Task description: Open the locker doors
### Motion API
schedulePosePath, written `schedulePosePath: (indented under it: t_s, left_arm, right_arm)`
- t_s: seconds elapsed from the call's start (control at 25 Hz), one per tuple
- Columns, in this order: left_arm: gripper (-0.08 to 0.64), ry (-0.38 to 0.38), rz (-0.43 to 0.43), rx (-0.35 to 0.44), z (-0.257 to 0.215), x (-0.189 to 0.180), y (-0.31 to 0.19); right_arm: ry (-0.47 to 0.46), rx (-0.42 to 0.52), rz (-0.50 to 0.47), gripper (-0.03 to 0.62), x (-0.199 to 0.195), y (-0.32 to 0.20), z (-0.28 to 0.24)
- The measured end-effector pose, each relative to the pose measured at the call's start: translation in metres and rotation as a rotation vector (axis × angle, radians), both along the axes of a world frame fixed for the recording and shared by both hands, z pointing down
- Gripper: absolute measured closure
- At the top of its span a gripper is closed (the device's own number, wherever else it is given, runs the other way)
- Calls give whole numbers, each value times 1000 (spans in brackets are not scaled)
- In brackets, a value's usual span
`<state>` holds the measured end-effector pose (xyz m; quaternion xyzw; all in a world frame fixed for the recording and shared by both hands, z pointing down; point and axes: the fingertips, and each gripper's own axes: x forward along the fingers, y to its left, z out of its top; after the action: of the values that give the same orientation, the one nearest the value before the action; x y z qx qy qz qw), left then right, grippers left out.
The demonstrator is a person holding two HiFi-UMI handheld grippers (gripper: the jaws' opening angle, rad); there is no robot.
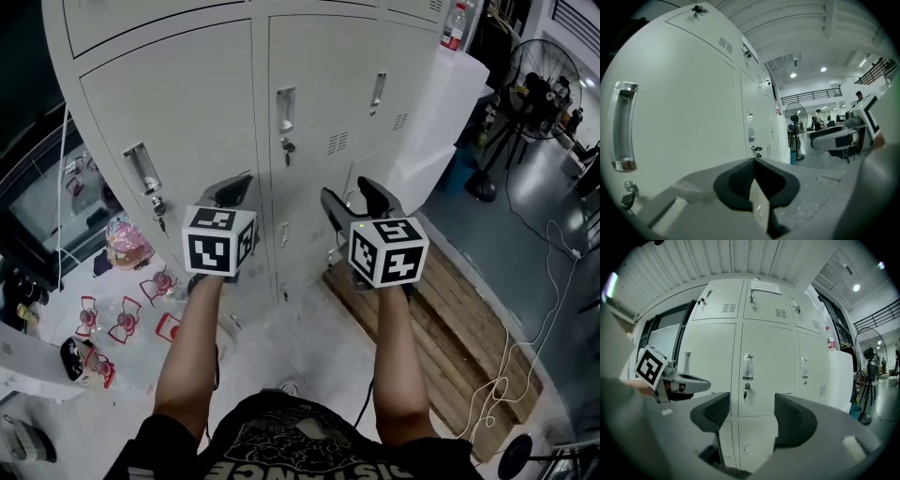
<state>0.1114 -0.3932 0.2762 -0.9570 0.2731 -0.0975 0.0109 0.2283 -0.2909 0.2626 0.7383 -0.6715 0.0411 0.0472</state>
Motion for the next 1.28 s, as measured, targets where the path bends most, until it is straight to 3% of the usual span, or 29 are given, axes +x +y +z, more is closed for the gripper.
schedulePosePath:
  t_s: [0.48,0.92,1.28]
  left_arm:
    - [555,-8,-92,27,-2,-9,-31]
    - [555,-50,-292,14,12,-1,-50]
    - [555,-54,-429,27,-2,8,-42]
  right_arm:
    - [1,39,-131,308,-8,-55,-7]
    - [0,62,-409,308,-8,-112,-15]
    - [5,77,-619,308,-22,-137,-31]
